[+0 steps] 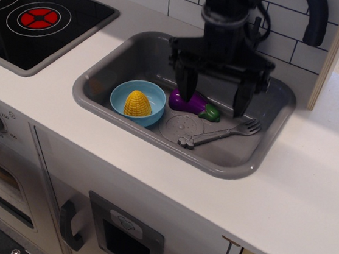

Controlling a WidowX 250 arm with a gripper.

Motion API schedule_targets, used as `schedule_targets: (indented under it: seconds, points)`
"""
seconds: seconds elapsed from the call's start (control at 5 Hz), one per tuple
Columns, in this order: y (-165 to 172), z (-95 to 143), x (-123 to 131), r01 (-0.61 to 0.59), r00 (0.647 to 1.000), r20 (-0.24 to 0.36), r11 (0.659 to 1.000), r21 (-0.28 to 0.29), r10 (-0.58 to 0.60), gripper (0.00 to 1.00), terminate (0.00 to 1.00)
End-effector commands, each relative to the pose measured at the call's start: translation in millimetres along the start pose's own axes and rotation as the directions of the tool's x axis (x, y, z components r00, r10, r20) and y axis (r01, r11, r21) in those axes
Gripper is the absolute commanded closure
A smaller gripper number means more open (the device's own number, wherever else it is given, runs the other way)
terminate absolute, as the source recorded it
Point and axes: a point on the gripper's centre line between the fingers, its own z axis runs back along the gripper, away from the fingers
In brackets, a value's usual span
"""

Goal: Take corn out of bowl sink

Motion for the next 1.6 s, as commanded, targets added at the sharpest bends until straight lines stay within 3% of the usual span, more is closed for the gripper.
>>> schedule_targets:
  seconds: [0.0, 0.2, 0.6, 1.0, 1.4]
  points:
    - [60, 12, 19, -0.169, 0.983, 0.076, 0.986, -0.001, 0.168, 0.00, 0.00]
    - [98, 7, 29, -0.252, 0.967, 0.033, 0.968, 0.011, 0.251, 0.00, 0.00]
    - [141, 3, 48, -0.406, 0.913, 0.050, 0.913, 0.035, 0.404, 0.00, 0.00]
    - [137, -18, 54, -0.442, 0.896, 0.051, 0.896, 0.029, 0.441, 0.00, 0.00]
    - [136, -35, 54, -0.455, 0.890, 0.078, 0.888, 0.071, 0.449, 0.00, 0.00]
